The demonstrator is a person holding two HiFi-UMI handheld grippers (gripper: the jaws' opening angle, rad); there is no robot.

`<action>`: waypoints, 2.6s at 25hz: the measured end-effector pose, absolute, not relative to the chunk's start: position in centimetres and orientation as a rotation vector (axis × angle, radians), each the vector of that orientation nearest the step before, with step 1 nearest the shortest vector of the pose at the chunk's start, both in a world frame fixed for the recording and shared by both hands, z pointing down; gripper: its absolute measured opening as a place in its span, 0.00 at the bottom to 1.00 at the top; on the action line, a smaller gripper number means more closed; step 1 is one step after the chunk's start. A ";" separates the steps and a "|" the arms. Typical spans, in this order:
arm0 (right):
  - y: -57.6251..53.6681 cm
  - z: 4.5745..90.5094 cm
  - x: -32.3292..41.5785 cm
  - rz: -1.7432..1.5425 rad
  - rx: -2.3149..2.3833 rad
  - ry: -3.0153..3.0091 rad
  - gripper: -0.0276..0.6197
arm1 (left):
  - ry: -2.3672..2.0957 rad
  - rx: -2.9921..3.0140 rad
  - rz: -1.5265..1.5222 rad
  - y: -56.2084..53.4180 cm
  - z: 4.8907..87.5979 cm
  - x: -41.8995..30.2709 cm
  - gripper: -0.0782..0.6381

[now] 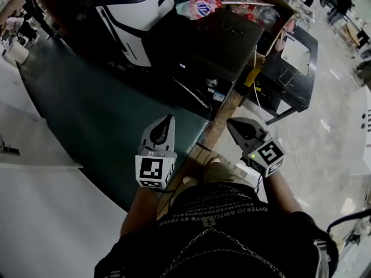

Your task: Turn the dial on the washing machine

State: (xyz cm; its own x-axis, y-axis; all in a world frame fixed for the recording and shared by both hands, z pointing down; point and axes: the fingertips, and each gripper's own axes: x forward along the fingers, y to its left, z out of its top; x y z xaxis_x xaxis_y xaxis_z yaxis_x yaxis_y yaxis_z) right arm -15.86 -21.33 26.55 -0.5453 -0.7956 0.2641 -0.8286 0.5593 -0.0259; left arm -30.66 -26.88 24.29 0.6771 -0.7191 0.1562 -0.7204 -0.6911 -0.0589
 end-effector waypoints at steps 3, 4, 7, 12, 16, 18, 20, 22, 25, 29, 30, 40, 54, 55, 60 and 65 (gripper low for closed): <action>-21.8 27.9 -13.0 0.273 1.442 -2.512 0.04 | -1.127 2.902 0.268 -27.7 24.9 -27.2 0.12; -22.3 28.2 -12.2 0.286 1.462 -2.498 0.04 | -1.103 2.908 0.277 -28.2 25.0 -26.2 0.12; -24.3 28.3 -9.7 0.306 1.511 -2.490 0.04 | -1.059 2.926 0.287 -29.7 24.6 -23.4 0.12; -27.2 28.0 -5.9 0.274 1.526 -2.511 0.04 | -1.067 2.971 0.297 -32.5 23.6 -19.5 0.12; -28.8 28.6 -3.6 0.285 1.524 -2.518 0.04 | -1.103 2.982 0.283 -33.6 22.8 -18.2 0.12; -29.4 29.1 -2.8 0.296 1.523 -2.514 0.04 | -1.124 2.960 0.305 -33.9 23.3 -18.2 0.12; -30.0 29.5 -2.3 0.315 1.529 -2.517 0.04 | -1.137 2.931 0.332 -34.2 23.8 -18.5 0.12; -30.7 29.9 -2.3 0.337 1.529 -2.521 0.04 | -1.161 2.915 0.348 -34.8 24.0 -19.2 0.12; -31.9 30.6 -3.3 0.364 1.503 -2.525 0.04 | -1.200 2.879 0.361 -36.1 24.3 -20.9 0.12; -34.4 32.2 -5.0 0.382 1.471 -2.506 0.04 | -1.216 2.828 0.375 -38.6 25.4 -23.1 0.12; -35.3 32.8 -5.3 0.377 1.471 -2.489 0.04 | -1.211 2.822 0.378 -39.3 25.8 -23.5 0.12; -43.3 40.4 -7.6 0.305 1.501 -2.261 0.04 | -1.080 2.901 0.394 -46.0 29.0 -24.3 0.12; -47.5 51.6 -8.3 0.241 1.351 -2.092 0.18 | -1.135 2.764 0.430 -45.7 36.6 -26.2 0.12; -47.7 52.1 -8.5 0.219 1.341 -2.081 0.18 | -1.142 2.766 0.430 -45.5 36.7 -26.1 0.12; -48.3 53.3 -8.7 0.189 1.382 -2.055 0.17 | -1.156 2.792 0.478 -44.7 37.1 -26.0 0.12; -47.7 53.9 -8.0 0.208 1.405 -2.024 0.14 | -1.184 2.780 0.483 -43.8 37.1 -26.3 0.12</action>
